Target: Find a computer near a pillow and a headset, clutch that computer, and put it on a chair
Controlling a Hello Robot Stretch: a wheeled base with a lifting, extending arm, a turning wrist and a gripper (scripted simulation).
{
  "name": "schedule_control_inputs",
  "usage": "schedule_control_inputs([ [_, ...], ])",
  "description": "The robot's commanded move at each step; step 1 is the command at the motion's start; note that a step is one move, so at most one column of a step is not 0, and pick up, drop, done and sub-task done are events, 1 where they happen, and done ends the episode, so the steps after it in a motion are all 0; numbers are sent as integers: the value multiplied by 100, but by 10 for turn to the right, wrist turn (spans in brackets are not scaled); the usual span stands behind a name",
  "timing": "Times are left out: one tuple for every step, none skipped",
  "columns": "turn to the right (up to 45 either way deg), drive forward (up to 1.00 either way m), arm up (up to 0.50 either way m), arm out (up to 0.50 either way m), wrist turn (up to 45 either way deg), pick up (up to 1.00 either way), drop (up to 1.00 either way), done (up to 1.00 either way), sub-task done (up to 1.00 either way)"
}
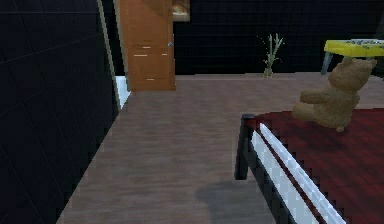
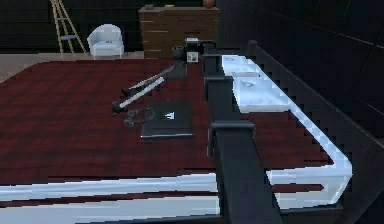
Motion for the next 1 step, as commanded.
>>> schedule_control_inputs([
  [0, 0, 0, 0, 450, 0, 0, 0, 0],
])
